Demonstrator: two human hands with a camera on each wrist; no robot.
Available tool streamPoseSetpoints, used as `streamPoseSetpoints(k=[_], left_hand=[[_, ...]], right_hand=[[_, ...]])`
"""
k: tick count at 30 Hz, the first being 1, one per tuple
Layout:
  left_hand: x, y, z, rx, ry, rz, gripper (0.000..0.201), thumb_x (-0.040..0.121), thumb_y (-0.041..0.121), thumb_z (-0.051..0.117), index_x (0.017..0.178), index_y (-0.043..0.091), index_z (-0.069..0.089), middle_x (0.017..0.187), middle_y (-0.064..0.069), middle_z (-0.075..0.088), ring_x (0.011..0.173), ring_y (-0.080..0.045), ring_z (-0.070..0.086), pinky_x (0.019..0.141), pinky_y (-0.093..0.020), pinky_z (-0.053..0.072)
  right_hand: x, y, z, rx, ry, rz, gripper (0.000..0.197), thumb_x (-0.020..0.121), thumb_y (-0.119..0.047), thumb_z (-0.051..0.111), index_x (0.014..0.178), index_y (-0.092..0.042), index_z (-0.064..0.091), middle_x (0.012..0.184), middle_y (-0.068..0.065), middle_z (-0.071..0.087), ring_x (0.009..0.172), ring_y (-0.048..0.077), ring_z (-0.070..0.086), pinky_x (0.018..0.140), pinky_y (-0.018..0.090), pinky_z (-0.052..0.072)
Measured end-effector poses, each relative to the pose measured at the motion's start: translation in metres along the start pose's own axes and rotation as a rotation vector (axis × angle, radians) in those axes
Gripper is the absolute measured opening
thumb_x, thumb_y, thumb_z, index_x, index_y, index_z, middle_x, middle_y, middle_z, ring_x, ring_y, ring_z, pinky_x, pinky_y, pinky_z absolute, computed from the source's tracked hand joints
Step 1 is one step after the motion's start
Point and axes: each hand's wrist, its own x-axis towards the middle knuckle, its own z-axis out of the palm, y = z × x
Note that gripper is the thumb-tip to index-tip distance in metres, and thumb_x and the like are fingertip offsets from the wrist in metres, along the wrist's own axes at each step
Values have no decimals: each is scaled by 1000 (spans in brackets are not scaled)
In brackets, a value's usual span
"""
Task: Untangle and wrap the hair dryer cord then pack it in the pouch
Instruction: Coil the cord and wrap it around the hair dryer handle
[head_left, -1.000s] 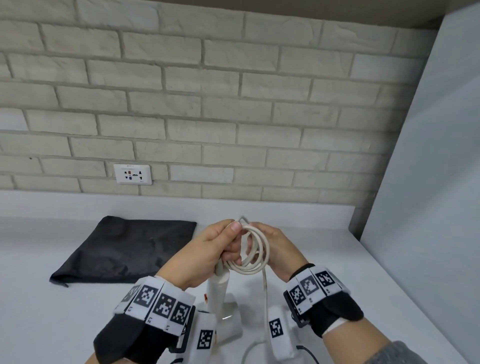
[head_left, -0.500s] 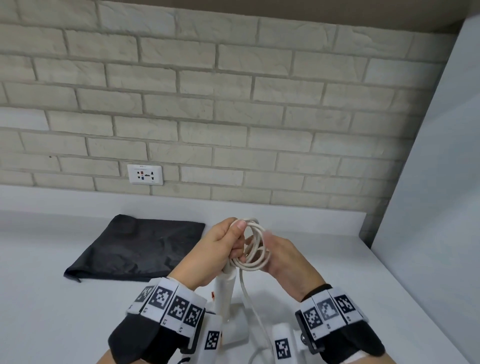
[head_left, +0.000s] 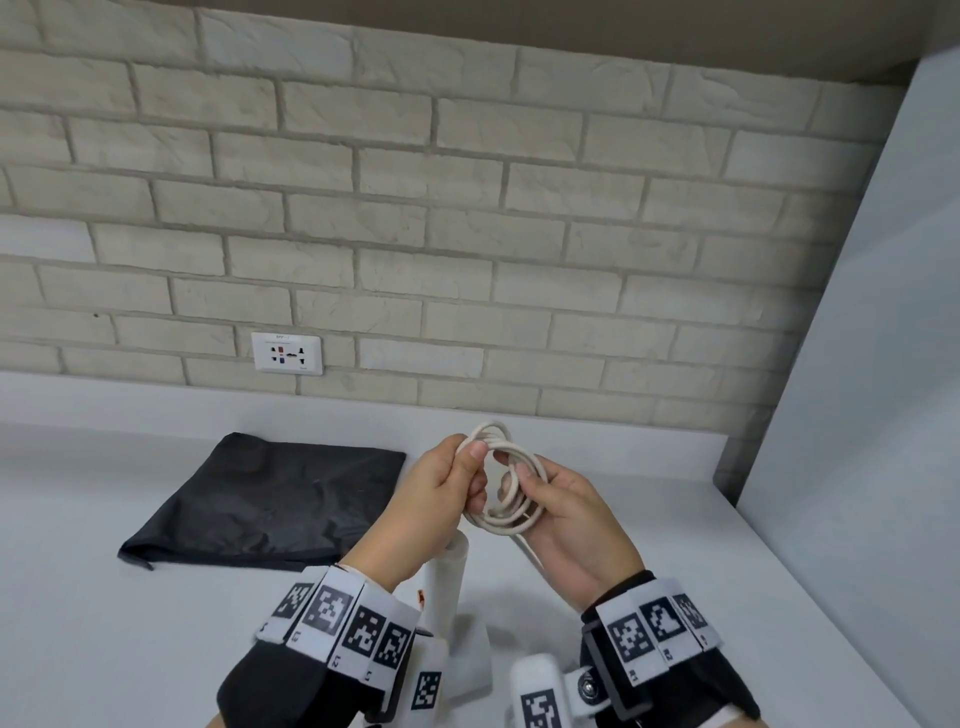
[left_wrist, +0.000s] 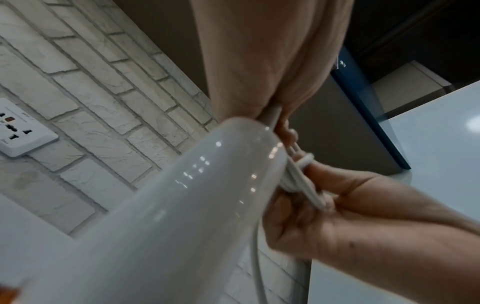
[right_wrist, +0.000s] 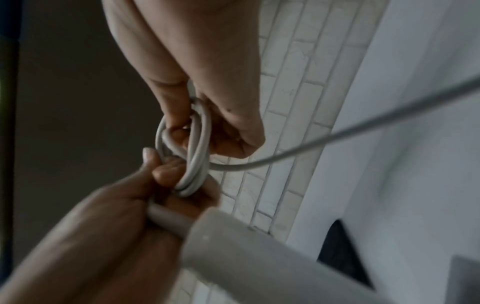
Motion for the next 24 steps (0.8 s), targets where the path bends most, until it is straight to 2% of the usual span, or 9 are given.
streamPoseSetpoints(k=[3,5,8,11,15,17,20,22,24], left_hand=[[2,-2,1,33,44,-3,31,98,25,36,70,13,45,60,3,43,48,-3,45,54,-16,40],[2,-3,1,30,63,-9,32,98,25,36,69,13,44,60,2,43,46,-1,44,50,-12,38],[2,-4,1,45,106,3,31,97,25,36,69,13,42,59,1,43,42,2,42,45,-10,36],[2,-4,-2,47,164,7,30,97,25,37,71,11,40,58,0,41,40,0,39,39,-8,31],[4,-5,-2,49,192,10,30,97,24,38,69,11,39,58,0,40,41,0,40,41,-8,32],[6,-6,-2,54,220,4,30,97,24,37,69,12,40,59,0,40,47,-3,40,42,-7,34],[9,-6,-4,40,231,-1,31,97,24,37,69,13,41,60,-1,40,53,-10,39,43,-7,34],[9,-6,-6,34,229,3,32,97,24,37,67,14,41,60,-1,40,51,-9,40,43,-7,35],[8,-7,-6,37,214,22,33,97,23,37,66,14,41,59,-1,40,45,-1,40,44,-7,35]], right_hand=[[-1,-5,3,186,-72,45,27,77,-12,52,98,-4,66,51,1,50,55,17,52,77,36,46],[-2,-6,5,153,-101,53,32,73,-9,61,105,-8,65,51,0,50,57,16,53,75,34,49],[-2,0,7,-369,52,-82,46,81,6,57,120,-18,53,72,-2,53,71,14,54,78,30,53],[-1,2,1,-904,292,-348,43,78,1,62,114,-22,52,89,-5,46,75,9,51,72,29,54],[-5,-7,-11,-1037,342,-350,20,78,3,57,83,-16,57,70,3,54,61,19,52,64,36,51],[-10,-12,-17,-982,326,-271,19,82,2,55,74,-15,59,66,5,61,67,23,60,68,37,52],[-19,-20,-21,-486,216,-93,16,90,-1,48,79,-9,58,58,-2,62,72,18,66,79,34,53],[-26,-22,-21,-118,141,-42,16,91,-7,45,79,-5,56,54,-2,53,60,15,61,82,38,55],[-30,-21,-22,-9,151,-63,20,90,-11,46,76,-3,58,48,-3,39,44,11,44,71,35,59]])
